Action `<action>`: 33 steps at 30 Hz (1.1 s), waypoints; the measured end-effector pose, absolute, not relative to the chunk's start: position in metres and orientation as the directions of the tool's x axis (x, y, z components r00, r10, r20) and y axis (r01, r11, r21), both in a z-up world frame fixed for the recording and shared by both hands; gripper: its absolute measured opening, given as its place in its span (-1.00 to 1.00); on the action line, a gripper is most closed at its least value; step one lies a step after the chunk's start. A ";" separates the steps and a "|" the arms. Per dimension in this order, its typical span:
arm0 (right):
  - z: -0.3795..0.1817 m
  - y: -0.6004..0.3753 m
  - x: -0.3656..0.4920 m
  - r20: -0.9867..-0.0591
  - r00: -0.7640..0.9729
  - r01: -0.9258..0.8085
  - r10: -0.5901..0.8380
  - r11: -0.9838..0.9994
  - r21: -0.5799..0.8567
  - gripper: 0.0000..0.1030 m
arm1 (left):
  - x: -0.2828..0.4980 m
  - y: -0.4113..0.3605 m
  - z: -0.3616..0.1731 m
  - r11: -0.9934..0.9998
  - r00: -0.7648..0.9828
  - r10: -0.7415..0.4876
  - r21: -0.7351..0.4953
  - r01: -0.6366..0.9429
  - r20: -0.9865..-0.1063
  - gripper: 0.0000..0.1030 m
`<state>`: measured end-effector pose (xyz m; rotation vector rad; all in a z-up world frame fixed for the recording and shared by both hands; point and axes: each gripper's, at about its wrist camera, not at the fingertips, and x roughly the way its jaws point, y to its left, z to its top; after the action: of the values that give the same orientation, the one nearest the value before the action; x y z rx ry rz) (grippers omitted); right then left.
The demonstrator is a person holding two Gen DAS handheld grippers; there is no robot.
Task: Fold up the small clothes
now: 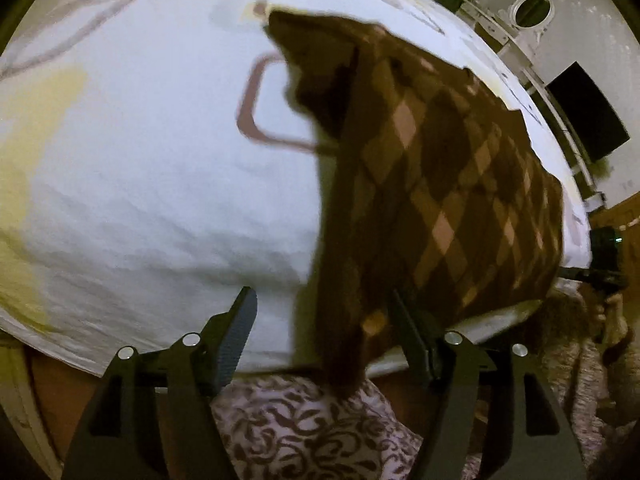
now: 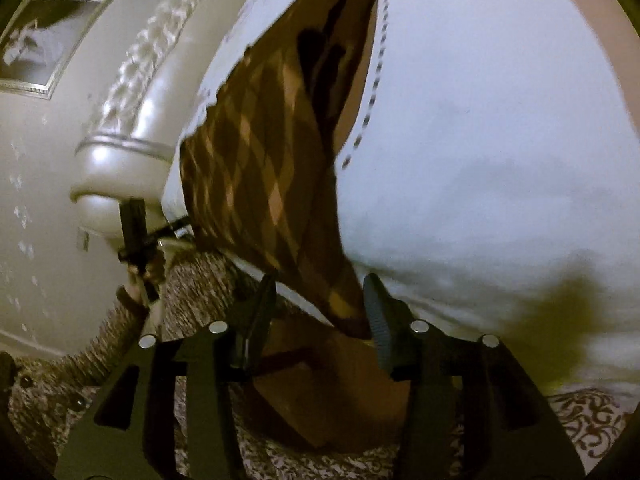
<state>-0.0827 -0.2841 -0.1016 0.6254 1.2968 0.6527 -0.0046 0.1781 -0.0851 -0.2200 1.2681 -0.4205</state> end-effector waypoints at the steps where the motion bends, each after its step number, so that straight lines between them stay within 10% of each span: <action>1: -0.103 -0.281 -0.084 -0.659 0.138 -0.090 0.739 0.672 0.735 -0.13 | -0.005 0.178 -0.089 0.892 0.206 -0.447 -0.416 0.175 -0.871 0.32; 13: -0.113 -0.276 -0.076 -0.610 0.125 -0.052 0.782 0.619 0.784 -0.13 | -0.015 0.166 -0.095 0.890 0.178 -0.447 -0.415 0.189 -0.877 0.23; 16: -0.115 -0.271 -0.071 -0.591 0.126 -0.044 0.797 0.600 0.799 -0.13 | -0.018 0.165 -0.095 0.909 0.185 -0.404 -0.371 0.192 -0.896 -0.08; 18: -0.115 -0.268 -0.068 -0.580 0.122 -0.043 0.805 0.588 0.807 -0.13 | -0.018 0.164 -0.099 0.903 0.146 -0.413 -0.383 0.197 -0.899 -0.71; 33: -0.116 -0.256 -0.064 -0.575 0.108 -0.065 0.811 0.583 0.810 -0.92 | -0.014 0.164 -0.109 0.881 0.109 -0.470 -0.458 0.118 -0.876 -0.80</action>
<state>-0.0643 -0.2558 -0.1155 0.7211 1.3125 0.7338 -0.0142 0.1636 -0.1095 -0.3037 1.4004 -0.4422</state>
